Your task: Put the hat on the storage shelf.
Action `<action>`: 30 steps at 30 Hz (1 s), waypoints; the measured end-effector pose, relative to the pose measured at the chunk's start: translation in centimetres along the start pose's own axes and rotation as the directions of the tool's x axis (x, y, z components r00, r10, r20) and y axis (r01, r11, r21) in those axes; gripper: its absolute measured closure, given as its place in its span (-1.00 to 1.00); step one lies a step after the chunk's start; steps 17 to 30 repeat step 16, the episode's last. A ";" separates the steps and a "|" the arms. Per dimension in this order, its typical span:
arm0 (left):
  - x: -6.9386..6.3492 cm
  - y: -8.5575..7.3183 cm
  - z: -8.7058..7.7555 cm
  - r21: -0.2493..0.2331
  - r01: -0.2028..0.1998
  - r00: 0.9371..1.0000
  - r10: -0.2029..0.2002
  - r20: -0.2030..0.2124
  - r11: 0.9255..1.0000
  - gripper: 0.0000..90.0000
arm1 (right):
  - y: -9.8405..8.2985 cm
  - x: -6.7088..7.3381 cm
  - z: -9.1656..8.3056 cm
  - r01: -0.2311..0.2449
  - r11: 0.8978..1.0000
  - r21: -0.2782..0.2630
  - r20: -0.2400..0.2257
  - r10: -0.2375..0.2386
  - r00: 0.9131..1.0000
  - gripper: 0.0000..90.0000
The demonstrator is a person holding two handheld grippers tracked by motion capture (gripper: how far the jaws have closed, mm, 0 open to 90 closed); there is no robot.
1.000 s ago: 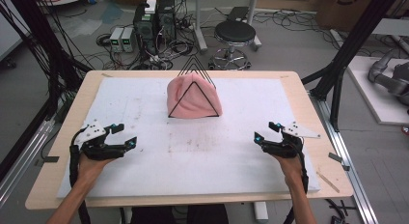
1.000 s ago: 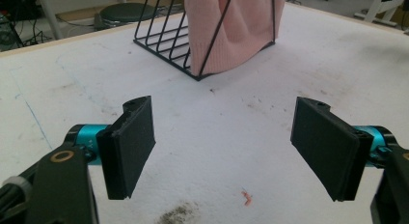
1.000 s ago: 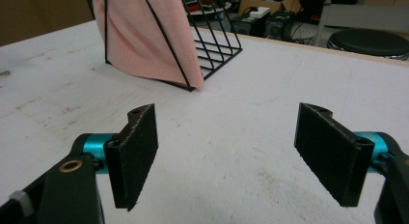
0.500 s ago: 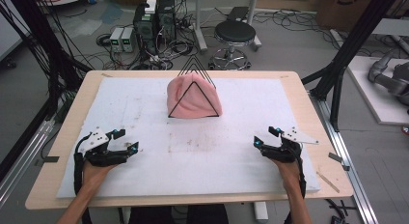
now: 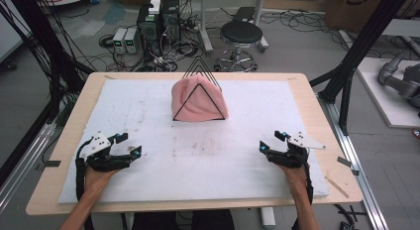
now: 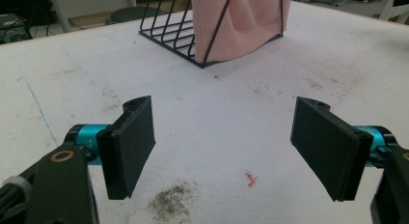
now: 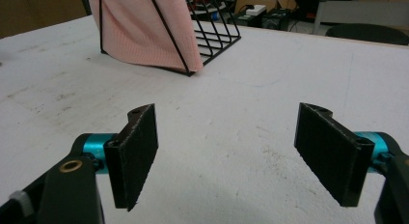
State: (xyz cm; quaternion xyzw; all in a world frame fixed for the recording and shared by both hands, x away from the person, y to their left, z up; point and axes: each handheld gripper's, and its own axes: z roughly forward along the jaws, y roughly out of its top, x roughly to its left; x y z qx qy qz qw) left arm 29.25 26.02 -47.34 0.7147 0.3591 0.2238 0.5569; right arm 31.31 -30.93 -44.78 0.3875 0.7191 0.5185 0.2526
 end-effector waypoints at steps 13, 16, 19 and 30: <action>0.0 0.0 0.0 0.003 -0.006 1.000 0.006 0.015 1.000 -0.48 | -0.3 0.0 0.4 0.008 1.000 0.006 -0.006 -0.008 1.000 -0.47; 0.1 0.0 0.0 0.006 0.002 1.000 -0.002 0.014 1.000 -0.48 | -0.4 0.0 0.3 0.001 1.000 -0.003 -0.004 -0.001 1.000 -0.47; 0.1 0.0 0.0 0.006 0.002 1.000 -0.002 0.014 1.000 -0.48 | -0.4 0.0 0.3 0.001 1.000 -0.003 -0.004 -0.001 1.000 -0.47; 0.1 0.0 0.0 0.006 0.002 1.000 -0.002 0.014 1.000 -0.48 | -0.4 0.0 0.3 0.001 1.000 -0.003 -0.004 -0.001 1.000 -0.47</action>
